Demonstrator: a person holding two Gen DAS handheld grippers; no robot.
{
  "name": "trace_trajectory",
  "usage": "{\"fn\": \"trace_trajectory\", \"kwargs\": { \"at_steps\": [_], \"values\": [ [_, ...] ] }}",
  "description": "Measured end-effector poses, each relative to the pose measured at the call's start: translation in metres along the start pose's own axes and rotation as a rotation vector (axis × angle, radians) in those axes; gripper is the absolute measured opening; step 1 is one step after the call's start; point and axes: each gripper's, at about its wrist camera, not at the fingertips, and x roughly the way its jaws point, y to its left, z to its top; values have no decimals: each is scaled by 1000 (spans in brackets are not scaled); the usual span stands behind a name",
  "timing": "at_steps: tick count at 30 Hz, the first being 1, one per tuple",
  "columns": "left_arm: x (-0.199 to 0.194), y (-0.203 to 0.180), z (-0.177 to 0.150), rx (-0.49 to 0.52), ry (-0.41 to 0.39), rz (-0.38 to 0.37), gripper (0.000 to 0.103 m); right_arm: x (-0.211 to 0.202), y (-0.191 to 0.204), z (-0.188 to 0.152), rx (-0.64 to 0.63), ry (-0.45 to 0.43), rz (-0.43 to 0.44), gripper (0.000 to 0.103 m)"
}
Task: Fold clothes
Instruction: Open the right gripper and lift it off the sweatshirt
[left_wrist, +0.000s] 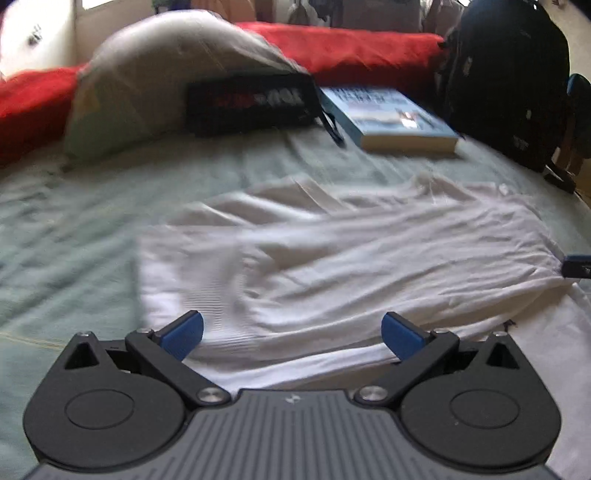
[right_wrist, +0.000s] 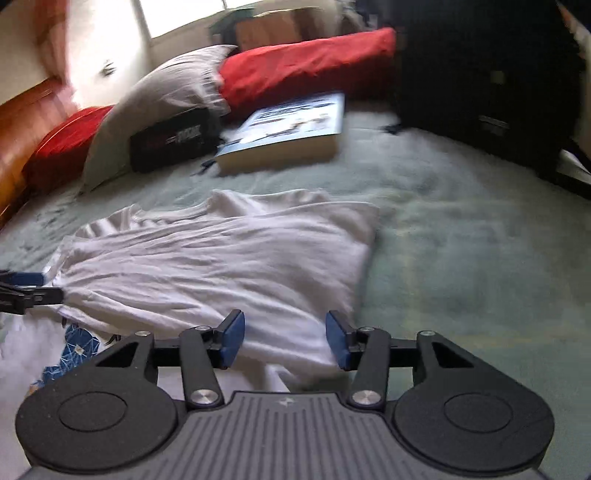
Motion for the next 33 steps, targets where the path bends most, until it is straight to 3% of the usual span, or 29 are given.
{"fn": "trace_trajectory", "kwargs": {
  "at_steps": [3, 10, 13, 18, 23, 26, 31, 33],
  "values": [
    [-40, 10, -1, 35, -42, 51, 102, -38, 3, -7, -19, -21, -8, 67],
    [-122, -9, -37, 199, -63, 48, 102, -116, 43, -34, -171, -38, 66, 77],
    [-148, -30, -69, 256, -77, -1, 102, -134, 63, -56, -222, -30, 121, 87],
    [-152, -66, -140, 291, -83, -94, 102, -129, 89, -114, -283, 40, 175, 88],
    [-138, -71, -190, 218, -27, -103, 102, -110, 89, -175, -334, 70, 106, 88],
    [-148, -63, -209, 159, -51, -92, 102, -121, 86, -200, -364, 11, 92, 98],
    [-170, -62, -211, 118, -50, -77, 102, -134, 86, -204, -318, -11, 75, 98],
    [-177, -66, -211, 119, -100, -82, 102, -136, 93, -202, -316, -25, 84, 98]
  ]
}}
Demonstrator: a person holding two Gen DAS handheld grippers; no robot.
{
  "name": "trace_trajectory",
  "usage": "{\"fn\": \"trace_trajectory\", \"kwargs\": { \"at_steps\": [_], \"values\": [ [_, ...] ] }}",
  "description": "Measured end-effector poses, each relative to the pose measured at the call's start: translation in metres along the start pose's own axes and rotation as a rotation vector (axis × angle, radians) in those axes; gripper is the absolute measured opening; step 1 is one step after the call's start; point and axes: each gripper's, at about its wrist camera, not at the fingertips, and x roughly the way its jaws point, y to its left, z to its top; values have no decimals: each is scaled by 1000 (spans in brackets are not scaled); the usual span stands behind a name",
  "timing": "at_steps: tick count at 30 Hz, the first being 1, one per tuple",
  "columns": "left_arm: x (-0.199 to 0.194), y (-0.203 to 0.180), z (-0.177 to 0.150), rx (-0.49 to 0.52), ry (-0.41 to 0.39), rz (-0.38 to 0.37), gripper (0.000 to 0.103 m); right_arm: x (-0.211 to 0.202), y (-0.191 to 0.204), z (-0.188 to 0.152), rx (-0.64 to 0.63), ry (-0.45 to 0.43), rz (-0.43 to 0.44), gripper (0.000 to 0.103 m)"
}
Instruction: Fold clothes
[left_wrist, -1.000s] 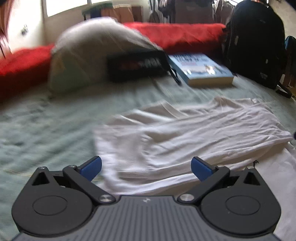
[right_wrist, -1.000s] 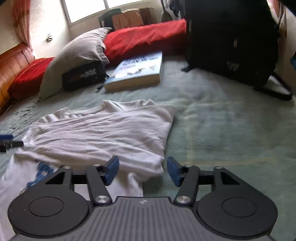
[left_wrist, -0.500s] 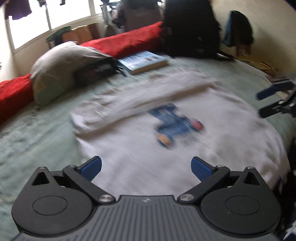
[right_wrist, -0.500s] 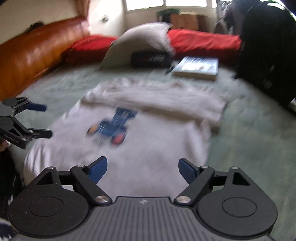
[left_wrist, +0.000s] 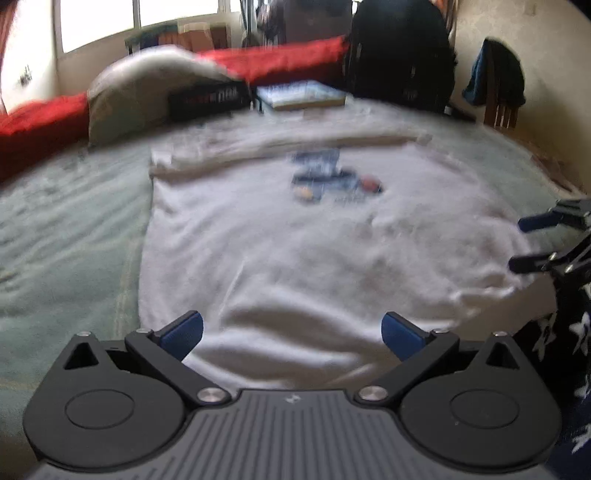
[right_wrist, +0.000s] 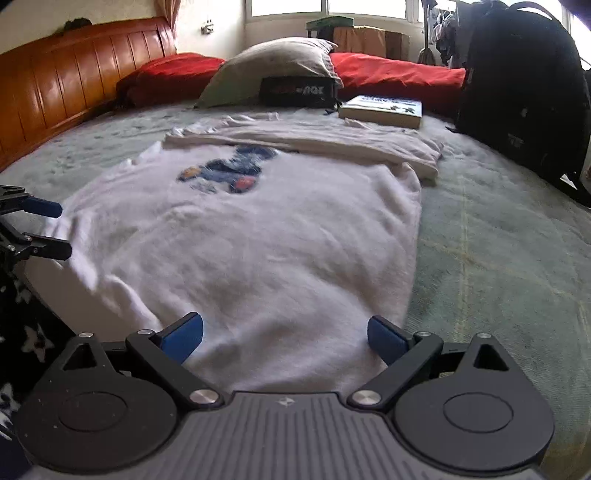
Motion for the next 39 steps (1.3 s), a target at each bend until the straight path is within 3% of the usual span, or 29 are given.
{"fn": "trace_trajectory", "kwargs": {
  "at_steps": [4, 7, 13, 18, 24, 28, 33, 39],
  "values": [
    [10, -5, -7, -29, 34, -23, 102, 8, 16, -2, -23, 3, -16, 100],
    [12, -7, -22, -51, 38, 2, 102, 12, 22, -16, -27, -15, -57, 103],
    [-8, -17, -31, -3, 33, 52, 102, 3, 21, -28, 4, -51, -79, 103],
    [-25, -43, -24, 71, -98, 42, 102, 2, 24, -31, 9, -64, -96, 103],
    [-1, -42, -40, 0, -16, -11, 102, -7, 25, -38, -3, -66, -107, 103],
    [-17, -44, -43, 52, -20, -11, 102, -16, 30, -41, -39, -55, -118, 103],
    [-18, -58, -44, 183, -23, 50, 102, -16, 50, -40, -149, -59, -105, 103],
    [-8, -72, -46, 226, 17, 67, 102, -18, 65, -38, -214, -60, -66, 103]
  ]
}}
